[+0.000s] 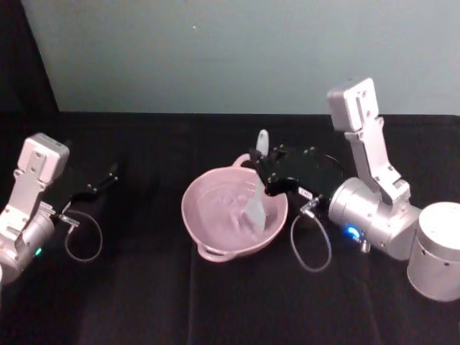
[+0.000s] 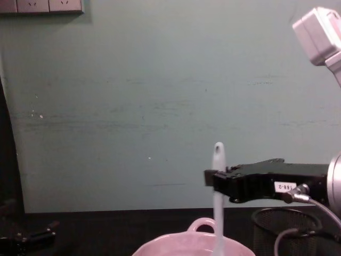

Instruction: Use the one hand to pick up the spoon and stir the clear water in the bowl.

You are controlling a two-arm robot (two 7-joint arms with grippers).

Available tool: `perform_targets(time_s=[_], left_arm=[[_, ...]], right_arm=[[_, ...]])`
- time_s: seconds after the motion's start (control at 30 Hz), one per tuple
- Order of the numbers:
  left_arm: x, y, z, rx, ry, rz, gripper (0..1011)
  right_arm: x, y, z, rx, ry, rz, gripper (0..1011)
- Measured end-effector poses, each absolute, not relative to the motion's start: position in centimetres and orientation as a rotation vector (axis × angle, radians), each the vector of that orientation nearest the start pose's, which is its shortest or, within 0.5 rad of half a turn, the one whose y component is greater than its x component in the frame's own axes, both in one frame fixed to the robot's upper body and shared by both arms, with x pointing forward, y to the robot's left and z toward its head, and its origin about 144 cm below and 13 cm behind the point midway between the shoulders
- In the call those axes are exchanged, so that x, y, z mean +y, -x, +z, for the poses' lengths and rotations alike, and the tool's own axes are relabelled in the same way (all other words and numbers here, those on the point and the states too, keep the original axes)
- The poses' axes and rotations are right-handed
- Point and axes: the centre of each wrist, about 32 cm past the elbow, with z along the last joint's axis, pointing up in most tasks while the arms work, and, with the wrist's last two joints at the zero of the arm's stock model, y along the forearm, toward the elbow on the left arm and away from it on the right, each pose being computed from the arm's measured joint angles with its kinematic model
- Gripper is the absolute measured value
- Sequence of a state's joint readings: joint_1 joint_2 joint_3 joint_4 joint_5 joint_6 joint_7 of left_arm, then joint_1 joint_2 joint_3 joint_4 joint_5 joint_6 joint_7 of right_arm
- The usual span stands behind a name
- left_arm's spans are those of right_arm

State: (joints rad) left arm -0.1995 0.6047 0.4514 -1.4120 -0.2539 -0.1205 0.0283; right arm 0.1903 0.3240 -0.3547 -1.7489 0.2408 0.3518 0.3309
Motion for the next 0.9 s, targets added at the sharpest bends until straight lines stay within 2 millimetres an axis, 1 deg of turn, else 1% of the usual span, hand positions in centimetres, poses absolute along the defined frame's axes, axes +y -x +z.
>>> perform_targets(time_s=[0.07,0.17,0.27,0.37,0.5,0.6,0.63,0.8,0.9], left_arm=[[31.0,-48.9,114.0,-0.285,-0.305,1.248,1011],[31.0,-48.9,114.0,-0.285,-0.305,1.248,1011],[31.0,-48.9,114.0,-0.285,-0.305,1.248,1011],[31.0,-48.9,114.0,-0.285,-0.305,1.248,1011],[31.0,-48.9,114.0,-0.285,-0.305,1.248,1011],[31.0,-48.9,114.0,-0.285,-0.304,1.248,1011],[31.0,-48.9,114.0,-0.285,-0.304,1.248,1011],[31.0,-48.9,114.0,-0.285,-0.304,1.248,1011],[31.0,-48.9,114.0,-0.285,-0.304,1.248,1011]], right_arm=[[-19.5,-47.4,123.6,0.0,0.175,-0.839,119],[-18.9,-46.7,123.7,0.015,0.165,-0.802,119],[-18.2,-46.5,123.7,0.02,0.155,-0.781,119],[-17.1,-46.7,123.5,0.025,0.143,-0.767,119],[-15.8,-47.8,122.7,0.023,0.13,-0.774,119],[-15.3,-48.4,122.3,0.016,0.122,-0.786,119],[-15.0,-49.0,122.1,0.009,0.114,-0.796,119],[-14.2,-50.5,121.6,-0.03,0.097,-0.841,119],[-14.1,-51.3,121.4,-0.053,0.092,-0.877,119]])
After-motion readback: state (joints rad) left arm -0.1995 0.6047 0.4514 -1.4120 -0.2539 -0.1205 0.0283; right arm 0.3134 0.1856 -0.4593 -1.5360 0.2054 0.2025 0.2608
